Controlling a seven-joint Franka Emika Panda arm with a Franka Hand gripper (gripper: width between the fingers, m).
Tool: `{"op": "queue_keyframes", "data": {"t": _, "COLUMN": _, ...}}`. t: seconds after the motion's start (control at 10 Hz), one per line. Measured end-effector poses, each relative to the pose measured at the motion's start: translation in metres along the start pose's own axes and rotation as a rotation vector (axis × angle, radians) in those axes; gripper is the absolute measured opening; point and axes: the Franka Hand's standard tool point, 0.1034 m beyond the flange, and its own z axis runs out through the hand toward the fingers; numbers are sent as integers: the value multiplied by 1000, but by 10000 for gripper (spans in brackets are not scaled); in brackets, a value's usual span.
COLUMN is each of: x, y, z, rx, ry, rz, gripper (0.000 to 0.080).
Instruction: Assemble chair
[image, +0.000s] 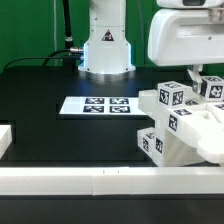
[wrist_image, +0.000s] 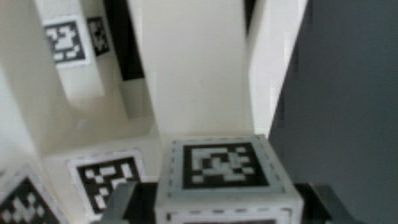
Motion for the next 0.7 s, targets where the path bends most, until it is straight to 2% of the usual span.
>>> {"op": "queue_keyframes", "data": {"t": 0.4, "x": 0, "y": 0, "z": 0, "rx": 26, "ry": -5, "rz": 413, "gripper": 277}}
{"op": "queue_keyframes", "data": {"t": 0.7, "x": 0, "y": 1, "z": 1, "rx": 57, "ry": -22, "rz": 708, "gripper": 277}}
